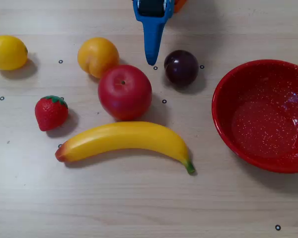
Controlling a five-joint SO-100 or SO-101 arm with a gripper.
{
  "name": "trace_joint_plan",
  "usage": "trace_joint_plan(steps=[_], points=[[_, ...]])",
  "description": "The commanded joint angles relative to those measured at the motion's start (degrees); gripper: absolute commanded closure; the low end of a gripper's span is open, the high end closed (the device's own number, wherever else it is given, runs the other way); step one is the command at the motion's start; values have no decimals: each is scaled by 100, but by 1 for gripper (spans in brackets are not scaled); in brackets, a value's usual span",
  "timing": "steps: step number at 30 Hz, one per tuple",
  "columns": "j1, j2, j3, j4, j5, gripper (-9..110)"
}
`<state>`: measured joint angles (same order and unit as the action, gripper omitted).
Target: Put the lemon in the red bowl.
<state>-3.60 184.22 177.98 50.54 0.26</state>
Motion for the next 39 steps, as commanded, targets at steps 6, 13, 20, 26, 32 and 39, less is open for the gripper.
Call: trace_joint_plan(steps=[6,13,20,26,32,39], points=[[123,79,70,18,167,101],[70,-79,-26,-9,158,101],[-141,-1450,-1406,255,642,101],[-483,-2663,-2812,1020,1134,101],[-642,-3814,-4307,2057,1521,101],[-896,-5229,-6196,3120,1644,101]])
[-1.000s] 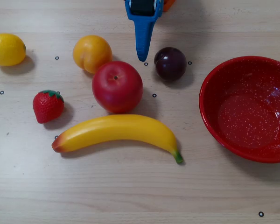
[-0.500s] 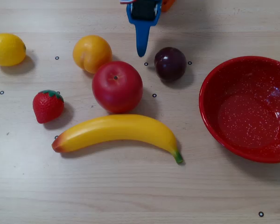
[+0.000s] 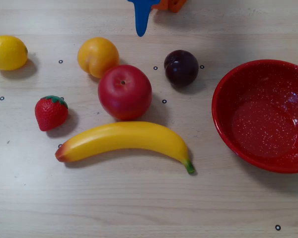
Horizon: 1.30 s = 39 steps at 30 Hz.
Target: Put the lemon in the red bowl.
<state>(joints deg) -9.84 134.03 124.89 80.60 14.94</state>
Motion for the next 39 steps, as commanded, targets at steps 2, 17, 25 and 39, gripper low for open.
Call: trace_joint_plan(steps=[2,17,25,39], points=[[-387,-686,-1512,475,334,101],[-2065,-3814,-5757,1767,1441,101],[-3059,-5370,-7682,2522,2505,101],[-4509,-6829,-9308,2804,4148,101]])
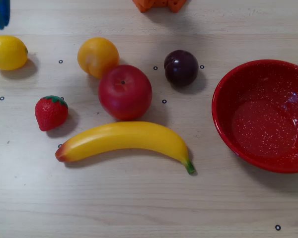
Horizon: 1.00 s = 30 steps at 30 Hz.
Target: Put the lemon in the red bowl.
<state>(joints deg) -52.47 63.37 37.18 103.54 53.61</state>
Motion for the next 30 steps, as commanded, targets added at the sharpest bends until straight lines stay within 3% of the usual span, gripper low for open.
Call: trace_joint_plan(steps=[1,19,30], points=[[-334,185,-571,510,369,101],[-1433,-809,-1248,519,1960,99],[-1564,-1063,-1239,519,2391,53]])
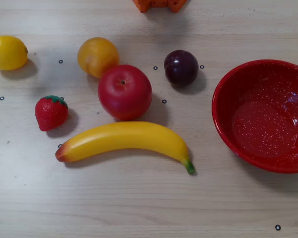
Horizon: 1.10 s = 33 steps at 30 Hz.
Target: Put the lemon in the red bowl.
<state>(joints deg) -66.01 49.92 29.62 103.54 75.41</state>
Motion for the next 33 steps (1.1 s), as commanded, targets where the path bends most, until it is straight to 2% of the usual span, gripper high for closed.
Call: trace_joint_plan(steps=[1,8,17,33], points=[[-229,246,-483,519,264,50],[-202,-35,-466,519,220,36],[-18,-483,-633,519,79,32],[255,-1336,-1362,519,-35,32]])
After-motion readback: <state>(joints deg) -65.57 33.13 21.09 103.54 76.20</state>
